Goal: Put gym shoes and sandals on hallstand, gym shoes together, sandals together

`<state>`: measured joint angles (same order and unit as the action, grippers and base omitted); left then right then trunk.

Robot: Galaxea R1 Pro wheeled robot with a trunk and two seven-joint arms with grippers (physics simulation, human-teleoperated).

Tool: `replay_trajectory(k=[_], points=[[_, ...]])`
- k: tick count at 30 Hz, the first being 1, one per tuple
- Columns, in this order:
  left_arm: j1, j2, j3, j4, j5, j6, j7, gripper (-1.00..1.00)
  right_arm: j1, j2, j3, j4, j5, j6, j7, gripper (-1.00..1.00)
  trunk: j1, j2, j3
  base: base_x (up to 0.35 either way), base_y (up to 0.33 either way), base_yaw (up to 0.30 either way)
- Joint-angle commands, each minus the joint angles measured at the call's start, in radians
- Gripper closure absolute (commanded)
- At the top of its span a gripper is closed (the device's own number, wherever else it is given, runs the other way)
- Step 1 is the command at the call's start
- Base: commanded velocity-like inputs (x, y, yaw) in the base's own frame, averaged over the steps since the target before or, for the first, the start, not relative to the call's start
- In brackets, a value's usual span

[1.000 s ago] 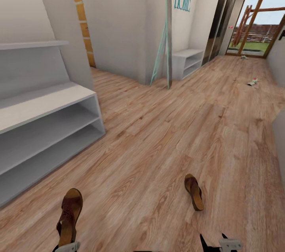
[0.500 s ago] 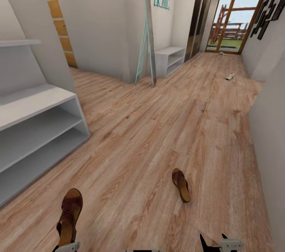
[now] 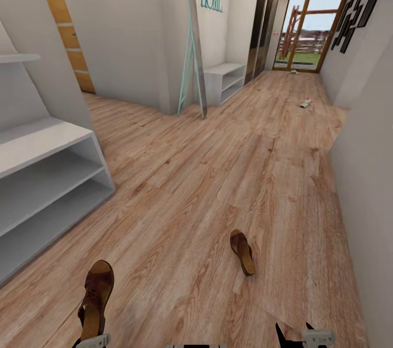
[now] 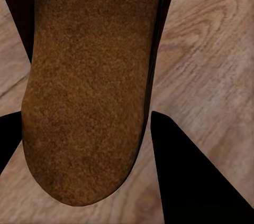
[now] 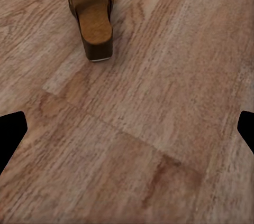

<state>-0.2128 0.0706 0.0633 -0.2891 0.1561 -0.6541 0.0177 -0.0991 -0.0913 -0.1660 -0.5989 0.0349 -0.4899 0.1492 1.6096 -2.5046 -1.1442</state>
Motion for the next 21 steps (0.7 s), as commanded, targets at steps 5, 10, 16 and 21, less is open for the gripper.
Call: replay_trajectory(k=[5, 10, 16, 21], points=[[0.000, 0.000, 0.000, 0.000, -0.002, -0.002, 0.002, 1.00, -0.001, 0.001, -0.006, 0.001, 0.003, -0.004, 0.008, -1.00, 0.000, 0.000, -0.001, 0.000, 0.000, -0.004], [-0.003, -0.004, -0.005, -0.009, -0.004, -0.001, -0.001, 1.00, -0.001, 0.001, -0.006, 0.003, 0.003, -0.004, 0.010, -1.00, 0.000, 0.000, -0.001, 0.000, 0.000, -0.001], [-0.038, -0.007, -0.033, -0.019, -0.003, 0.024, 0.003, 1.00, -0.001, 0.000, -0.006, 0.001, 0.003, -0.004, 0.011, -1.00, 0.000, 0.000, -0.001, 0.000, 0.000, -0.007], [-0.112, -0.008, -0.036, -0.013, -0.002, 0.065, 0.006, 1.00, -0.001, -0.001, -0.006, 0.000, 0.003, -0.003, 0.012, -1.00, 0.000, 0.000, 0.001, 0.000, 0.000, -0.154]])
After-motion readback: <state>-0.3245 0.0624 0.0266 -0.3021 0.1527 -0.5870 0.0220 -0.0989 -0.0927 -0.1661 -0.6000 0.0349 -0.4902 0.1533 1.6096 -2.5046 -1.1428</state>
